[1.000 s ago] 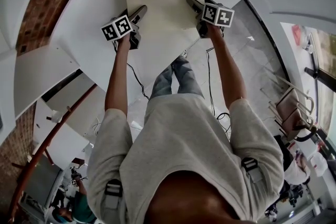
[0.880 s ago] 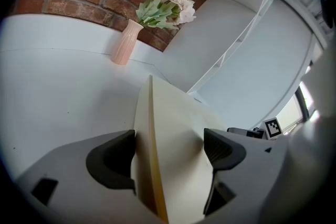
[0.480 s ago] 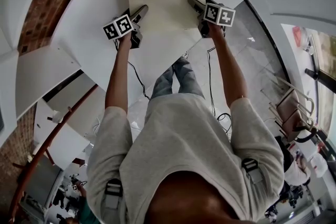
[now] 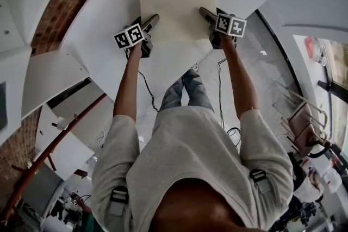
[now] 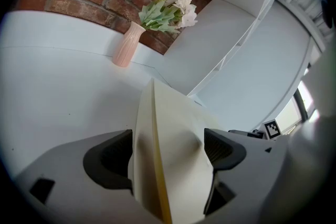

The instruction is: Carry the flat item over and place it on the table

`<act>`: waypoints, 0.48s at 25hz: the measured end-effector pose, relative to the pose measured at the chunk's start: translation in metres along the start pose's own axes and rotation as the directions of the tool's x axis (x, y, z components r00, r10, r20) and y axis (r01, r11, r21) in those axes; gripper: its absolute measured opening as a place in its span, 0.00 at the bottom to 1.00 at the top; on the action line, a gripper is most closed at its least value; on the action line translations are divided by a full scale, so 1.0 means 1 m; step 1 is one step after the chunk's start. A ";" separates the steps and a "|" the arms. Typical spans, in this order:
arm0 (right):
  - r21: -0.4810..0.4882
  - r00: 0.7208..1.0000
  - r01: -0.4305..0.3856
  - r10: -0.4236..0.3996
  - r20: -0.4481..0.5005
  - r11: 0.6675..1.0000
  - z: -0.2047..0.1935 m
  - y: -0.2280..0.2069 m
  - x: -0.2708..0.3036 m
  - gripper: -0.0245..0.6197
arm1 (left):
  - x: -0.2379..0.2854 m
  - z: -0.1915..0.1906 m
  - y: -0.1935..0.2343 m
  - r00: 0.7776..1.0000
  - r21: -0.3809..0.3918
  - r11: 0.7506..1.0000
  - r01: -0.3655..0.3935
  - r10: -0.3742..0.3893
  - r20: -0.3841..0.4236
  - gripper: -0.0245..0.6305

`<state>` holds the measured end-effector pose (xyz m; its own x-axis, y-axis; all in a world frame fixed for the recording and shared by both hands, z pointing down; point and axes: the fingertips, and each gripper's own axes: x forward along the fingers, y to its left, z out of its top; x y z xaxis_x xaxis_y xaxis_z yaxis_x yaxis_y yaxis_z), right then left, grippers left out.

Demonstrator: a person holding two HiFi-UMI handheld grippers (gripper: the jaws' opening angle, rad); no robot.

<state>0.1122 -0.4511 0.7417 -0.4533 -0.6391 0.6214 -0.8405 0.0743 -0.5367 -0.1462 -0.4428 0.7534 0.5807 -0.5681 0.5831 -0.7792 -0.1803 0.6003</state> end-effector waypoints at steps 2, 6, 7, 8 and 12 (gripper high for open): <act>-0.024 1.000 0.021 -0.020 0.008 1.000 0.003 0.000 -0.004 0.58 | -0.005 0.007 0.000 1.000 0.014 1.000 -0.013 0.013 0.027 0.68; -0.046 0.999 0.040 -0.039 0.037 0.998 0.009 -0.001 -0.016 0.58 | -0.018 0.022 -0.001 0.996 0.055 0.998 -0.025 0.021 0.086 0.68; -0.046 0.998 0.042 -0.040 0.049 0.998 0.011 0.000 -0.020 0.58 | -0.022 0.024 -0.001 0.996 0.070 0.997 -0.031 0.024 0.090 0.68; -0.048 0.997 0.044 -0.041 0.061 0.998 0.012 0.001 -0.025 0.58 | -0.026 0.025 -0.001 0.995 0.085 0.996 -0.038 0.030 0.092 0.68; -0.072 0.995 0.040 -0.033 0.089 0.997 0.014 0.007 -0.043 0.58 | -0.046 0.027 0.003 0.992 0.142 0.987 -0.077 0.061 0.114 0.68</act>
<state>0.1302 -0.4343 0.7032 -0.3967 -0.7071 0.5853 -0.8769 0.1035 -0.4693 -0.1812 -0.4391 0.7137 0.5016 -0.6656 0.5526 -0.8471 -0.2483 0.4698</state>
